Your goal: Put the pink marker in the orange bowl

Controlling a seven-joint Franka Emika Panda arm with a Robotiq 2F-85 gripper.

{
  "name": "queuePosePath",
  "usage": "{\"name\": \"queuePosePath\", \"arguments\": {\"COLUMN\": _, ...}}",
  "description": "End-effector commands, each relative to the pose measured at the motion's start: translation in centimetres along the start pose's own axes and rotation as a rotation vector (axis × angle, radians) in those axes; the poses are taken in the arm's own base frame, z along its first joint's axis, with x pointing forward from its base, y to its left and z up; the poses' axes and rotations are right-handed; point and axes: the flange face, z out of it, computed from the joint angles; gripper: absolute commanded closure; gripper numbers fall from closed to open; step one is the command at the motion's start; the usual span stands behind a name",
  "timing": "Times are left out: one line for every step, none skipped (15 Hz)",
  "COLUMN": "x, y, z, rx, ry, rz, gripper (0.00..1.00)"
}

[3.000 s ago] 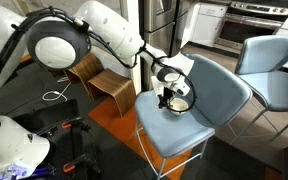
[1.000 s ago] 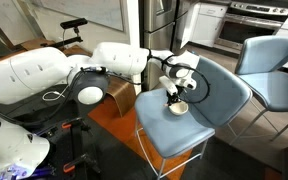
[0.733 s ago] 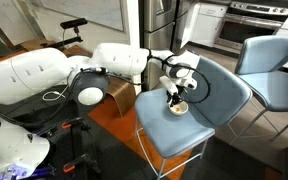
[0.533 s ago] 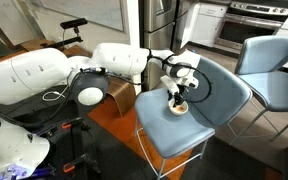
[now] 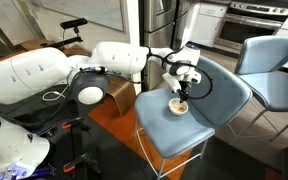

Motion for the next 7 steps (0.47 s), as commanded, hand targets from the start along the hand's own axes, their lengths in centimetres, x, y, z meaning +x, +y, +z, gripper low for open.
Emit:
{"name": "queuePosePath", "arguments": {"x": 0.4, "y": -0.7, "z": -0.9, "rx": 0.006, "ry": 0.051, "rz": 0.022, "gripper": 0.0}}
{"name": "queuePosePath", "arguments": {"x": 0.5, "y": -0.9, "z": -1.1, "rx": 0.006, "ry": 0.064, "rz": 0.024, "gripper": 0.0}}
{"name": "queuePosePath", "arguments": {"x": 0.5, "y": -1.1, "z": -1.4, "rx": 0.01, "ry": 0.072, "rz": 0.026, "gripper": 0.0}}
{"name": "queuePosePath", "arguments": {"x": 0.5, "y": -1.2, "z": -1.6, "rx": 0.008, "ry": 0.077, "rz": 0.036, "gripper": 0.0}}
{"name": "queuePosePath", "arguments": {"x": 0.6, "y": -1.3, "z": -1.9, "rx": 0.012, "ry": 0.081, "rz": 0.043, "gripper": 0.0}}
{"name": "queuePosePath", "arguments": {"x": 0.5, "y": -1.4, "z": -2.3, "rx": 0.011, "ry": 0.078, "rz": 0.041, "gripper": 0.0}}
{"name": "queuePosePath", "arguments": {"x": 0.4, "y": -1.3, "z": -2.6, "rx": 0.005, "ry": 0.076, "rz": 0.05, "gripper": 0.0}}
